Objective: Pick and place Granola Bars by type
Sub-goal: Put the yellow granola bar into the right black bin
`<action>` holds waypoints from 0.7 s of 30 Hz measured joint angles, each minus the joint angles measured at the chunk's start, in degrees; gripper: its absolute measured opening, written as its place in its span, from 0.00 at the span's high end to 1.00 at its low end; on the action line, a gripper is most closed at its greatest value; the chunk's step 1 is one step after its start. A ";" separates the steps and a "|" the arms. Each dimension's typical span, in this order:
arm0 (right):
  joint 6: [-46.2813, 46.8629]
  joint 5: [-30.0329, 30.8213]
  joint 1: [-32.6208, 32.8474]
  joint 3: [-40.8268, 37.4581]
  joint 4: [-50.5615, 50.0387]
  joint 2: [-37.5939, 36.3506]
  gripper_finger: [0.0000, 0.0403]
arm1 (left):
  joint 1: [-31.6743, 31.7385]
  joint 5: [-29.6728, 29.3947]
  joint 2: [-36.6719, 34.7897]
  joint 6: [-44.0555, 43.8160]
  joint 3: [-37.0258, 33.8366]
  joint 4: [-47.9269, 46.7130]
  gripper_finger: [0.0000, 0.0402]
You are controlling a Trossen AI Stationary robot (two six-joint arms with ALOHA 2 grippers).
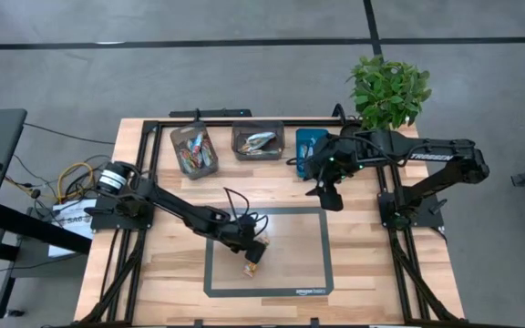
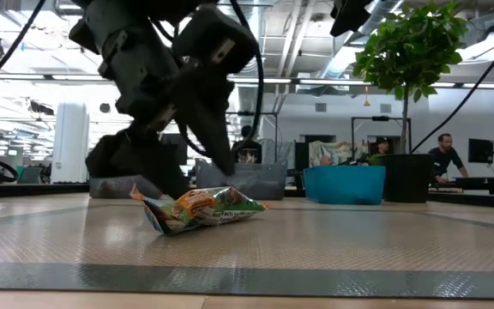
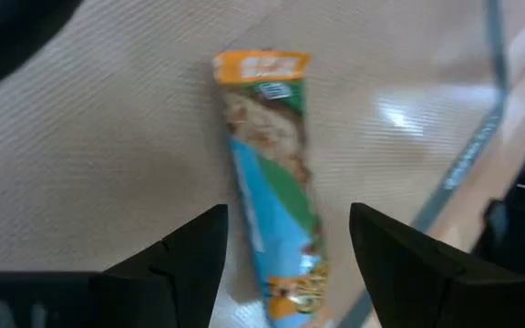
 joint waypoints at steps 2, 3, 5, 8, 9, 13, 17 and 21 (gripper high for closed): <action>-0.03 -0.02 -0.33 0.00 0.03 0.00 0.50 | 0.00 0.00 1.08 0.02 0.00 0.03 0.45; -0.01 -0.01 -0.31 0.00 0.02 0.00 0.50 | 0.00 0.04 1.77 0.03 0.00 0.36 0.45; -0.05 0.00 -0.31 0.00 -0.02 0.00 0.50 | 0.02 0.52 2.80 0.21 0.22 2.10 0.45; -0.46 0.31 -0.33 0.00 -0.24 0.00 0.50 | -0.09 0.77 4.84 1.91 2.45 2.21 0.45; -0.48 0.50 -0.32 0.00 -0.32 0.00 0.50 | -0.11 0.80 5.49 2.92 3.66 1.22 0.45; -1.21 1.35 -0.30 0.00 -0.44 0.01 0.50 | -0.19 -0.60 7.35 7.33 9.09 -6.92 0.46; -1.50 1.40 -0.30 0.00 -0.54 0.01 0.50 | 0.07 -1.89 8.19 10.05 12.64 -14.23 0.54; -1.51 1.40 -0.30 0.00 -0.66 0.01 0.50 | 0.07 -2.88 8.21 10.25 12.98 -15.75 0.67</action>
